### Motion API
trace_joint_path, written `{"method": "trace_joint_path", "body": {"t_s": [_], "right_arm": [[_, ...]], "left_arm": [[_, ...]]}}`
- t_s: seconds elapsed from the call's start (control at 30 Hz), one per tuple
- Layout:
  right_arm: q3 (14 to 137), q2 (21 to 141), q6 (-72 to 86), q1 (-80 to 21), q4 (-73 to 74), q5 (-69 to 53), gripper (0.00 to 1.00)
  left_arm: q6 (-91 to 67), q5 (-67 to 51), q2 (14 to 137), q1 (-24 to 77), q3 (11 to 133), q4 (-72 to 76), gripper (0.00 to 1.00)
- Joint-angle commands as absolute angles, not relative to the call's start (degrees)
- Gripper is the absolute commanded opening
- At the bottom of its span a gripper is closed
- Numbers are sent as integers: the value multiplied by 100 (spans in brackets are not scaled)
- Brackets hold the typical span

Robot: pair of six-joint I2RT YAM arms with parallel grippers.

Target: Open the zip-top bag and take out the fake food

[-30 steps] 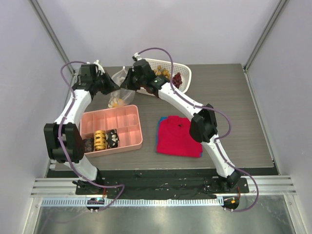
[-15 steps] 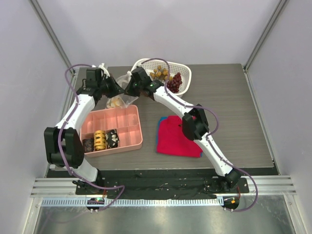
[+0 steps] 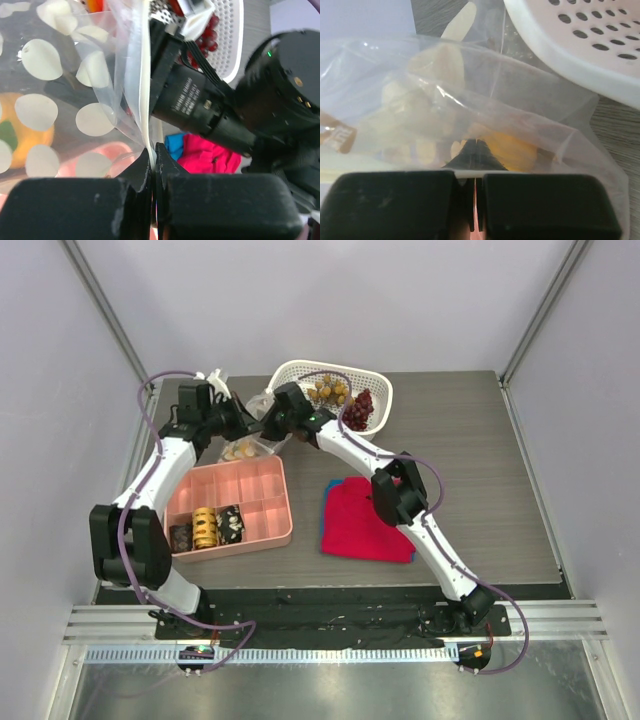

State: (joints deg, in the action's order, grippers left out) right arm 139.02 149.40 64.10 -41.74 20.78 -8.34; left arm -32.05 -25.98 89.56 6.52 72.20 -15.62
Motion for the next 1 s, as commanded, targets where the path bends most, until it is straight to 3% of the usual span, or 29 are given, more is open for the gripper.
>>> {"method": "trace_joint_path", "body": {"t_s": [0.0,0.33,0.4,0.53,0.63,0.83,0.97], "right_arm": [[14010,14844,6049,-4192,1661,-1274,3],[13650,14897,4888,-4350,1670,-1371,28],[13641,14941,4738,-4351,1644,-1371,36],[13667,15064,4404,-4359,1451,-1581,63],[13667,15108,4290,-4342,1380,-1652,73],[13465,15222,3946,-4342,889,-2302,90],[13702,15521,4008,-4333,624,-2601,91]], "left_arm": [[-3076,-3208,8877,686,7470,-1230,0],[-3269,-3243,9246,686,7883,-1274,0],[-3375,-3287,9316,686,7954,-1222,0],[-3489,-3375,9422,686,7980,-1152,0],[-3603,-3445,9475,694,7928,-1072,0],[-3726,-3506,9571,703,7822,-958,0],[-3876,-3559,9624,694,7805,-844,0]]}}
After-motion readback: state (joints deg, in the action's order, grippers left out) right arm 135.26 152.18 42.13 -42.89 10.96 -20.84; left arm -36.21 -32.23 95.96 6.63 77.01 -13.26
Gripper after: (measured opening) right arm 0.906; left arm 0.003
